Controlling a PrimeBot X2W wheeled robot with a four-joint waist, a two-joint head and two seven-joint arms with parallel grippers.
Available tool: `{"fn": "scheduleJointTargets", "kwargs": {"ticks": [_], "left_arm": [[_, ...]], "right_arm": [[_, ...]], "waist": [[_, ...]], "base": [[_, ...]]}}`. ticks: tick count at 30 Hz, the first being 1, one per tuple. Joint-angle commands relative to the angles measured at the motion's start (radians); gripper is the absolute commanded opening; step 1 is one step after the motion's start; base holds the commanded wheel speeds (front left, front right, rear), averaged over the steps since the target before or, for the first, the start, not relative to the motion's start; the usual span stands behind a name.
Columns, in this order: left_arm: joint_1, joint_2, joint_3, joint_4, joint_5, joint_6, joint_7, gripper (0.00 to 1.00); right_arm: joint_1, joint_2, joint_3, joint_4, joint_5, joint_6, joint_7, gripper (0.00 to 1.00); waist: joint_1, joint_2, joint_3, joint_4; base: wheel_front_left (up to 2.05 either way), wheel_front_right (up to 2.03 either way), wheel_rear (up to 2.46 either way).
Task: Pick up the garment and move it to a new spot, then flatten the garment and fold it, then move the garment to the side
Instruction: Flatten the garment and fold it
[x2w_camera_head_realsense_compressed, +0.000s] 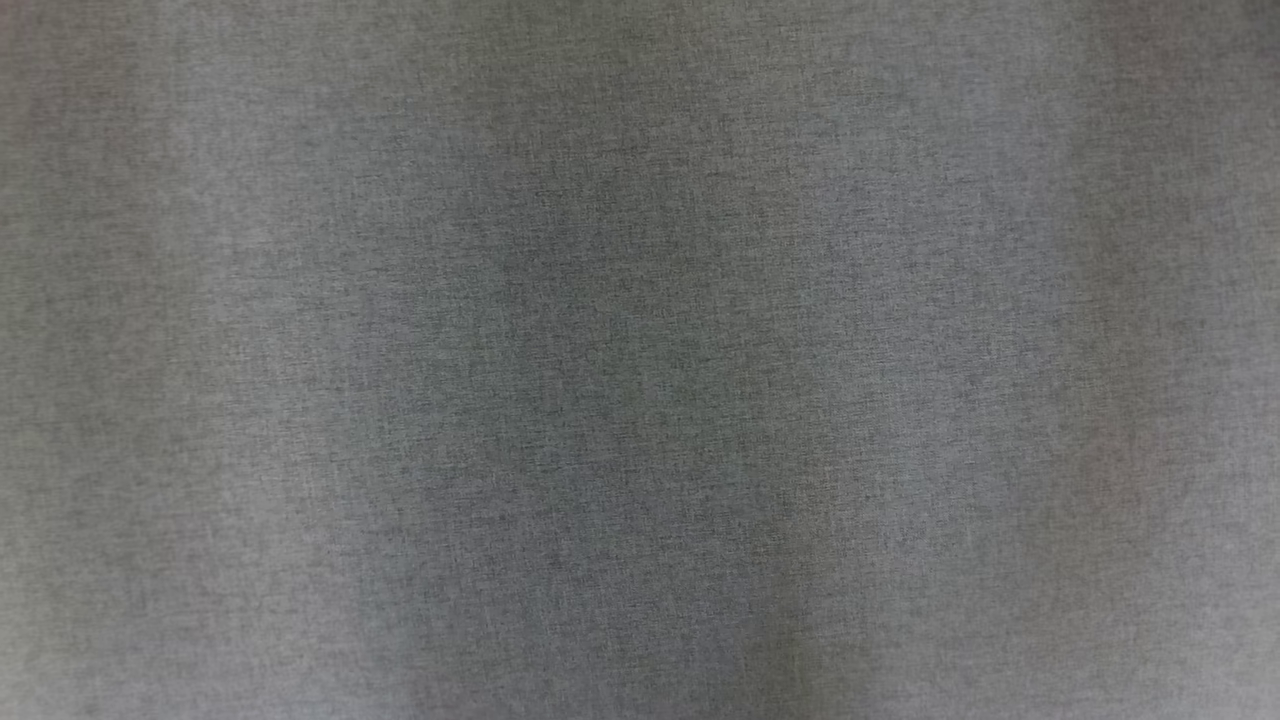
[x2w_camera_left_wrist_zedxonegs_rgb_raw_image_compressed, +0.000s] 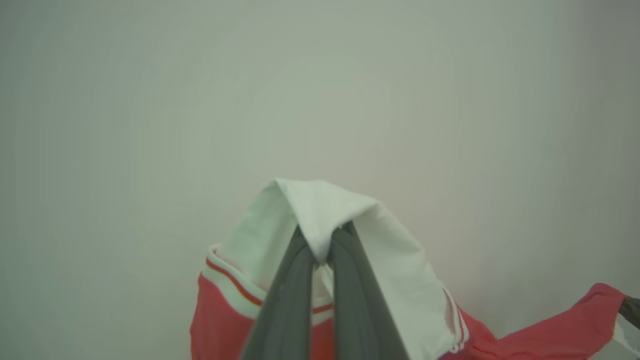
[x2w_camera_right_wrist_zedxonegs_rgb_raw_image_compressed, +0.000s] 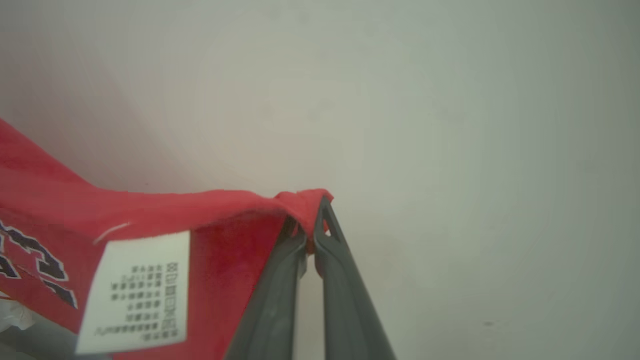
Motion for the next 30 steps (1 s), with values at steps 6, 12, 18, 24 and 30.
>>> {"fn": "scheduleJointTargets", "kwargs": {"ticks": [6, 12, 18, 24, 30], "left_arm": [[0.013, 0.040, -0.027, 0.037, -0.045, -0.001, -0.007, 0.00], [0.053, 0.056, -0.068, 0.032, -0.094, -0.001, -0.014, 0.00], [0.151, 0.056, -0.093, 0.015, -0.170, -0.001, -0.023, 0.00], [0.391, 0.063, -0.099, -0.107, -0.271, -0.001, -0.096, 0.00], [0.734, 0.115, -0.091, -0.321, -0.334, 0.015, -0.199, 0.00]], "right_arm": [[0.003, -0.016, 0.037, 0.044, 0.037, -0.003, -0.010, 0.00], [0.021, -0.025, 0.071, 0.064, 0.067, -0.003, -0.031, 0.00], [0.092, -0.036, 0.113, 0.046, 0.112, -0.003, -0.062, 0.00], [0.304, -0.094, 0.171, -0.039, 0.205, -0.003, -0.138, 0.00], [0.589, -0.199, 0.193, -0.196, 0.297, -0.003, -0.226, 0.00]], "waist": [[-0.0001, -0.0003, 0.004, -0.003], [-0.0001, -0.0003, -0.001, 0.004], [-0.0001, -0.0003, -0.042, 0.005], [-0.0001, -0.0003, -0.143, 0.010], [-0.0001, -0.0003, -0.258, 0.010]], "base": [[0.00, 0.00, 0.00], [0.00, 0.00, 0.00], [0.00, 0.00, 0.00], [0.00, 0.00, 0.00], [0.00, 0.00, 0.00]]}}
